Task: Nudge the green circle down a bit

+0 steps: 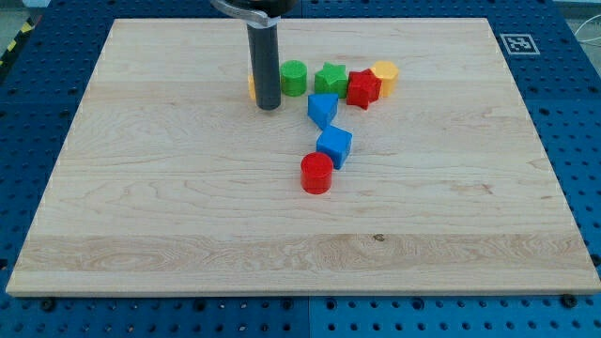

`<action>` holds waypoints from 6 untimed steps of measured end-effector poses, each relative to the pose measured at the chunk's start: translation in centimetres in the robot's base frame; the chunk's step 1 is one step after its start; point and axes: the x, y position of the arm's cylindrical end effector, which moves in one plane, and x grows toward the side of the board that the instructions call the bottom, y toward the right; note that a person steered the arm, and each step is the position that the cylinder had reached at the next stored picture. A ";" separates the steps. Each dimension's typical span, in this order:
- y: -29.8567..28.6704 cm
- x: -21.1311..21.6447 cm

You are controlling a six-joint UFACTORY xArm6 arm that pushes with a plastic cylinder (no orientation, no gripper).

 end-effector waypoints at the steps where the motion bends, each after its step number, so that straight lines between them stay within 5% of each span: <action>1: 0.0 0.1; 6: -5.2 -1.6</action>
